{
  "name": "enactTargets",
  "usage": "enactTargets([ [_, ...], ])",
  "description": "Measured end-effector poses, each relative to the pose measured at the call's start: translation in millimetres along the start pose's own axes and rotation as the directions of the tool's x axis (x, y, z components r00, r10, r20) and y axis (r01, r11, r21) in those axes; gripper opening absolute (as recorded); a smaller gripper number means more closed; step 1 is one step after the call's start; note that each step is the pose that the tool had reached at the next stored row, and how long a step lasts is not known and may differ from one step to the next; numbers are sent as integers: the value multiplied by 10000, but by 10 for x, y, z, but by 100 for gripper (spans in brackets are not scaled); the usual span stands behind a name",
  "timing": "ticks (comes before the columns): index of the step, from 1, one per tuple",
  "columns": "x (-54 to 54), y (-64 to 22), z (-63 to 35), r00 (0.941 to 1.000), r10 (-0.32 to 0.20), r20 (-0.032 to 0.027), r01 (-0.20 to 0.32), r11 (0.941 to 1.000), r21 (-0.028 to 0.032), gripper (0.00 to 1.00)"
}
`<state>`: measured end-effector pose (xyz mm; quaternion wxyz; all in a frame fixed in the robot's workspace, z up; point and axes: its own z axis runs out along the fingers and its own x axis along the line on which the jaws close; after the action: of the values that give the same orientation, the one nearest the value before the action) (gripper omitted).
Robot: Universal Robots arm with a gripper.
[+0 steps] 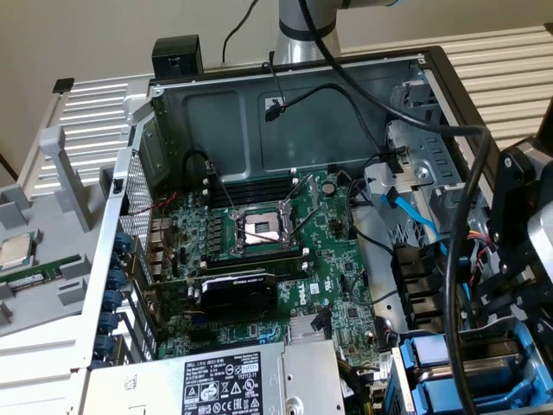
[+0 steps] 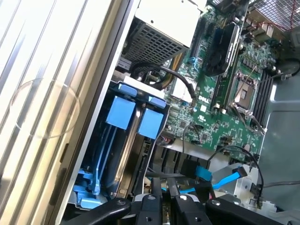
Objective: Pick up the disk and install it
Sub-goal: 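Insert the first disk wire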
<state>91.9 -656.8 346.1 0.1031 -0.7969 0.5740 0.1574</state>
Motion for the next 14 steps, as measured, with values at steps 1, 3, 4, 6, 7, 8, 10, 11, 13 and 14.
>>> enactTargets([
  [1,-17,-5,6,9999,24,-171,-24,10000,-52,16],
  [3,-59,-18,15,9992,53,-397,-57,9999,-119,16],
  [4,-84,-26,18,9987,66,-506,-74,9999,-151,16],
  [6,-132,-41,24,9976,87,-690,-101,9997,-203,16],
  [7,-156,-48,28,9967,100,-800,-119,9997,-235,16],
  [8,-176,-54,32,9957,113,-916,-138,9995,-269,16],
  [10,-217,-67,42,9930,140,-1174,-181,9992,-344,16],
  [11,-236,-73,46,9914,153,-1303,-205,9991,-381,16],
  [13,-277,-85,56,9876,177,-1558,-251,9987,-453,16],
  [14,-296,-92,61,9853,189,-1696,-277,9984,-493,16],
])
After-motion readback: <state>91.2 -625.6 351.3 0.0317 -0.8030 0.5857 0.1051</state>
